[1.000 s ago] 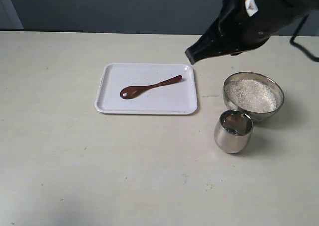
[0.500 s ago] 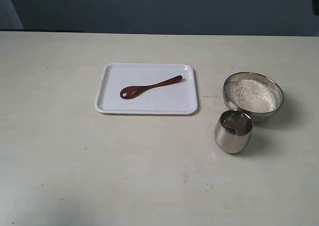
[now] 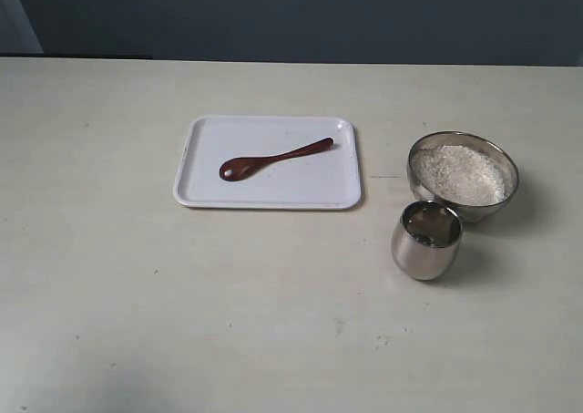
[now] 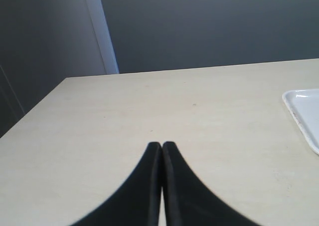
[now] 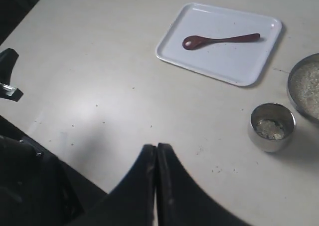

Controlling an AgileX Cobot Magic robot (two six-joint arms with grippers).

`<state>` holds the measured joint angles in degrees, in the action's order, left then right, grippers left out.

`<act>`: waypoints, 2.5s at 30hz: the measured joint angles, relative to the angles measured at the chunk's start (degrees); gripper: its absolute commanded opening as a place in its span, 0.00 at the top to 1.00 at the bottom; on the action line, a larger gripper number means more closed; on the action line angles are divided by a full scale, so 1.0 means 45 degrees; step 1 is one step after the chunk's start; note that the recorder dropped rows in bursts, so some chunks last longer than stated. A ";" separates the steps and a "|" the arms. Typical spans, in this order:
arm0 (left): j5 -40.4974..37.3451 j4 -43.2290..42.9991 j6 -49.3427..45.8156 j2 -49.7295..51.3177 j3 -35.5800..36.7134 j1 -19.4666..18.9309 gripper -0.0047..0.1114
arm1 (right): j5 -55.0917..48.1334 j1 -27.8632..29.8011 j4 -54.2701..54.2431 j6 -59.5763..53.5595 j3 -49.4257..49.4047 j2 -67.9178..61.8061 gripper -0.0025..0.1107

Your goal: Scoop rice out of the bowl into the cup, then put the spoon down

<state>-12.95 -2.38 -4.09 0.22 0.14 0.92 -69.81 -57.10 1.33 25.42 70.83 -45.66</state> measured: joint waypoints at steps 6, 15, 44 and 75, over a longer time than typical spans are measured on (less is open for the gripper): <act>0.0000 0.0000 0.0000 0.0000 0.0000 0.0000 0.96 | 0.1138 0.0257 0.1175 -0.0171 0.0000 0.0004 0.98; 0.0000 0.0000 0.0000 0.0000 0.0000 0.0000 0.96 | 0.4840 0.6788 -0.1527 -0.4240 -0.2920 0.1414 0.98; 0.0000 0.0000 0.0000 0.0000 0.0000 0.0000 0.96 | 1.0331 1.4566 -0.8863 -1.3206 -1.3798 0.9975 0.98; 0.0000 0.0000 0.0000 0.0000 0.0000 0.0000 0.96 | 1.3560 1.2118 -0.1598 -0.6720 -1.5692 1.0088 0.98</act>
<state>-12.95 -2.38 -4.09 0.22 0.14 0.92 -8.79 -2.56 -5.86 -4.82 0.21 -0.26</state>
